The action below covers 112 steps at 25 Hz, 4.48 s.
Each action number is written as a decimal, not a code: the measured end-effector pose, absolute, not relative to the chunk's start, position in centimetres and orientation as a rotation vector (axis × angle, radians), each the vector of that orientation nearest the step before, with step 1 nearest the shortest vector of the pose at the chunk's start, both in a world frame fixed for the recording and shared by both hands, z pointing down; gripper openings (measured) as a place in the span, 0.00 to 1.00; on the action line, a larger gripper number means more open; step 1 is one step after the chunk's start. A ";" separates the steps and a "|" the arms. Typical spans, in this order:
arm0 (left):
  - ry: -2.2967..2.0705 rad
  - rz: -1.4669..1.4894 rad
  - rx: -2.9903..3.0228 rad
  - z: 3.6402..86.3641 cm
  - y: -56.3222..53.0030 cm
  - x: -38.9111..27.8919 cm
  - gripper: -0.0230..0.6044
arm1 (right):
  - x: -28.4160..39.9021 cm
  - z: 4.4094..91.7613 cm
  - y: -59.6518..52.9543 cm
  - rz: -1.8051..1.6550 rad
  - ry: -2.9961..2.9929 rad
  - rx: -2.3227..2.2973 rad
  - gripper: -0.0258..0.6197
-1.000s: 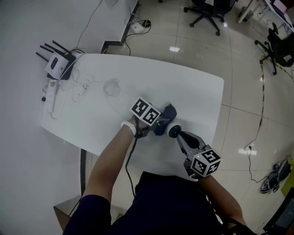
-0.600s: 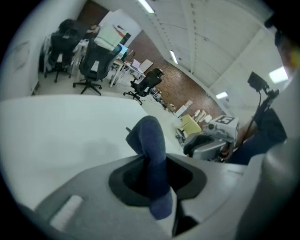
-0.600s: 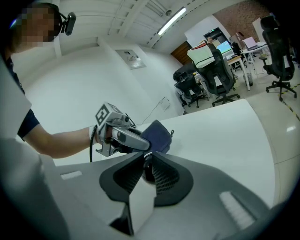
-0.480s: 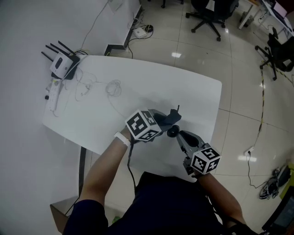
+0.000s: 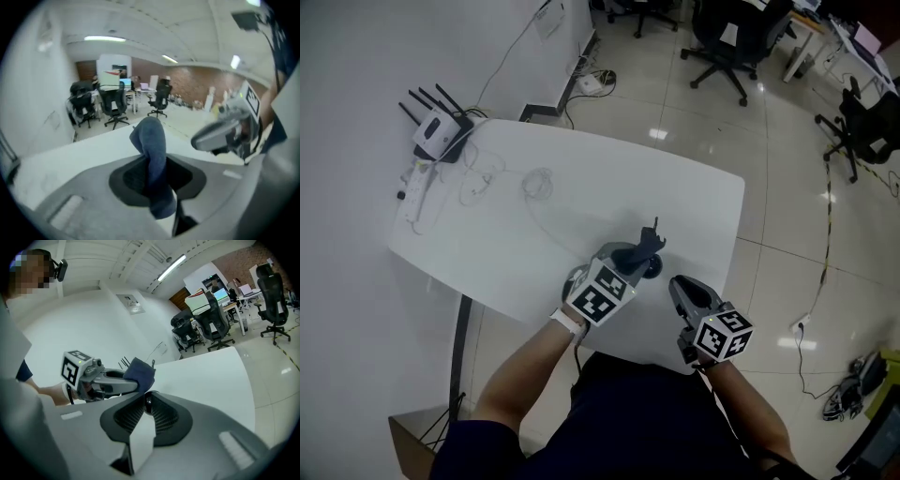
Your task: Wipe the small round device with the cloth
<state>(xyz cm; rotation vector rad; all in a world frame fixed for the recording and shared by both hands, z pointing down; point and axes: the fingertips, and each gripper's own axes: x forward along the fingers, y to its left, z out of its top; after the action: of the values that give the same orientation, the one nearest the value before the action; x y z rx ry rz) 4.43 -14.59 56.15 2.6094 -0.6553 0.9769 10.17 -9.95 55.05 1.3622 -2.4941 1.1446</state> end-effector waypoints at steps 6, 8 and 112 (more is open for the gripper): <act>-0.705 0.578 2.183 57.9 -18.9 -1.0 0.18 | 10.6 55.4 -10.1 1.226 -2.479 1.390 0.11; -0.660 0.515 2.095 59.7 -19.3 -1.6 0.17 | 10.2 55.9 -10.1 1.258 -2.473 1.383 0.11; -0.422 1.514 2.696 62.1 -3.1 6.3 0.17 | 12.7 56.9 -3.5 1.386 -2.336 1.615 0.10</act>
<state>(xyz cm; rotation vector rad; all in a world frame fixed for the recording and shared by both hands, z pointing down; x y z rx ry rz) 6.26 -3.10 62.11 2.6958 -0.4224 1.5138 12.71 -3.47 56.91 1.6150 -2.3360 1.3856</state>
